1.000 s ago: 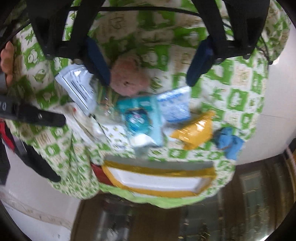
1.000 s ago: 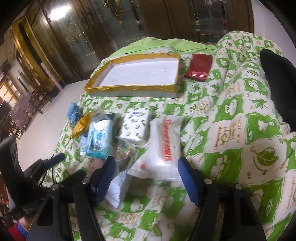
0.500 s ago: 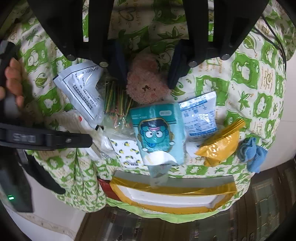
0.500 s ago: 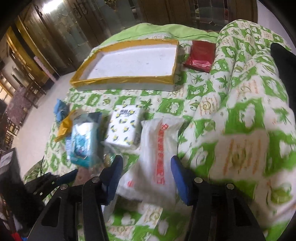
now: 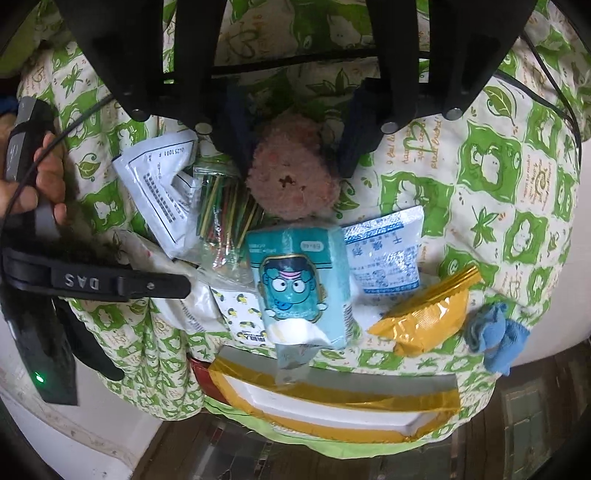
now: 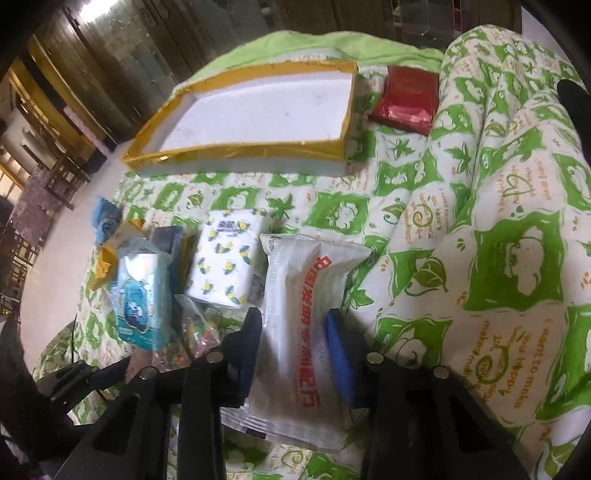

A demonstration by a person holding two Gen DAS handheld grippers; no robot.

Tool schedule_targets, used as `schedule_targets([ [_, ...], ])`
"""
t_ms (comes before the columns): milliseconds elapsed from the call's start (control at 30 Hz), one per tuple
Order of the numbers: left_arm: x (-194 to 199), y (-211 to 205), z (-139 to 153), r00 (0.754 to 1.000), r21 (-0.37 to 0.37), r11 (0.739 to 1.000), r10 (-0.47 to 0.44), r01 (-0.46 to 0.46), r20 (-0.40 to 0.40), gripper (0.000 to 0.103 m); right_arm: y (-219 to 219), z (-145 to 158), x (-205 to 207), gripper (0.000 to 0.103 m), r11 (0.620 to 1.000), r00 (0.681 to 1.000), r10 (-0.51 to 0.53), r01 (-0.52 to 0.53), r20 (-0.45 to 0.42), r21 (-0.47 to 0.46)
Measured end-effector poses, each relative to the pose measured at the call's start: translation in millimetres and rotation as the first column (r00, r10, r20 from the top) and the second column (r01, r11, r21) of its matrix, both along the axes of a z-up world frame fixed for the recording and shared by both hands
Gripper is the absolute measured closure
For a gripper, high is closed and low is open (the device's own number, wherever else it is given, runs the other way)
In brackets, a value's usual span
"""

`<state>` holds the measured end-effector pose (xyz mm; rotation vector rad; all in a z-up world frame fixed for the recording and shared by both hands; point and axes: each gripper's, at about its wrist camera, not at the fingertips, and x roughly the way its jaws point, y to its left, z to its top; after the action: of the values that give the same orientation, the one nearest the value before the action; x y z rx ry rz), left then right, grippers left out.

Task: Organize soft objects
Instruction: 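Grasp the pink plush ball with the left tool while the right tool reaches toward the white bag, then lift the pink plush with the left tool while the right tool grasps the white red-text bag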

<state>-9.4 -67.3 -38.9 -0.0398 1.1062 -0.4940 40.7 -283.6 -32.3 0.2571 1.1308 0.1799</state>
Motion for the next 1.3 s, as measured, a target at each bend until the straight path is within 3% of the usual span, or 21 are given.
schedule_targets([
  [167, -1, -1, -2, 1.0, 0.017, 1.0, -0.008, 0.008, -0.001, 0.056, 0, 8, -8, 0.069, 1.0, 0.999, 0.007, -0.007, 0.047, -0.002],
  [233, -2, -3, -2, 1.0, 0.015, 1.0, -0.018, 0.018, 0.006, 0.069, 1, 10, -11, 0.069, 1.0, 0.998, 0.013, -0.012, 0.059, -0.01],
  [367, -4, -5, 1, 0.999, 0.02, 1.0, -0.024, 0.024, 0.028, 0.071, 4, 10, -11, 0.069, 1.0, 0.997, 0.007, -0.006, 0.08, -0.01],
  [700, -8, 15, 28, 0.994, -0.059, 0.997, 0.05, -0.044, 0.097, 0.071, -5, 20, -15, 0.069, 1.0, 0.992, -0.025, 0.022, 0.128, 0.023],
  [1300, -9, 50, 51, 0.983, -0.108, 0.983, 0.16, -0.149, 0.095, 0.071, -7, 43, -21, 0.069, 0.999, 0.987, -0.03, 0.024, 0.159, 0.041],
])
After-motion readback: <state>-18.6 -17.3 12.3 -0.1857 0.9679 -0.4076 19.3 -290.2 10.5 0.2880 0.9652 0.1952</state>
